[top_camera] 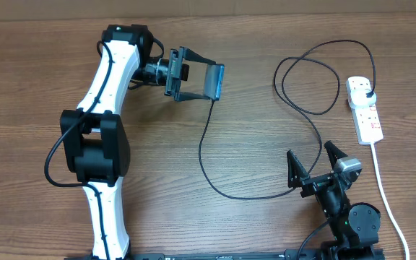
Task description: Plug charger to phone and switch on socket
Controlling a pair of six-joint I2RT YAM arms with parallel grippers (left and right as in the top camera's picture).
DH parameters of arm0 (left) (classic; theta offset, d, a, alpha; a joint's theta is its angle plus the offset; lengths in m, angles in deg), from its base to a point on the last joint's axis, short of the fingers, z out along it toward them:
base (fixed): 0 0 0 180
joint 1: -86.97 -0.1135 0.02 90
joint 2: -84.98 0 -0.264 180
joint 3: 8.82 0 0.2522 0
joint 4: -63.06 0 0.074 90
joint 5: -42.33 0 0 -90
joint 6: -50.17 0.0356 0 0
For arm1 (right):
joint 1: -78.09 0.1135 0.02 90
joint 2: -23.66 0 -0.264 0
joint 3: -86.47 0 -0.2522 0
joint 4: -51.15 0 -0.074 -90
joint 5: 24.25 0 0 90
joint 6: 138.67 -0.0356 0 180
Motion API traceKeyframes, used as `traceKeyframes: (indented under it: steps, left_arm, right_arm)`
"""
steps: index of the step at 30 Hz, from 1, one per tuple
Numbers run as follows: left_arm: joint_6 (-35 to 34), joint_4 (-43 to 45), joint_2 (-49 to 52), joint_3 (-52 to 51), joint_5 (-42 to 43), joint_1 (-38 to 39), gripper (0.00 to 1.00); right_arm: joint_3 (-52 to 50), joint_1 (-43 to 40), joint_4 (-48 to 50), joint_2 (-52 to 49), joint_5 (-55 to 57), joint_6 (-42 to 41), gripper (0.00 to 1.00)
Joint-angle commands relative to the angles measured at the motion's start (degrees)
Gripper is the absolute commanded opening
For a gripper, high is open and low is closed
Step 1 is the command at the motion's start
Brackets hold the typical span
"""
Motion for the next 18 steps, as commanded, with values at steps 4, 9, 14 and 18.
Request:
traceKeyframes:
  steps: [4,9,14,18]
  left_arm:
    - [-0.8,-0.1,0.0,1.6,5.8,-2.1,0.48]
    - [-0.8,-0.2,0.0,1.6,5.8,-2.9,0.49]
    - [-0.7,-0.2,0.0,1.6,5.8,-3.0,0.48]
    - [0.1,-0.1,0.0,1.6,5.8,-3.0,0.49]
  right_arm:
    - [-0.6,0.0,0.2,0.4,0.1,-0.2,1.00]
    - [-0.6,0.0,0.2,0.4,0.1,-0.2,1.00]
    - [-0.6,0.0,0.2,0.4,0.1,-0.2,1.00]
    - [-0.6,0.0,0.2,0.4,0.1,-0.2,1.00]
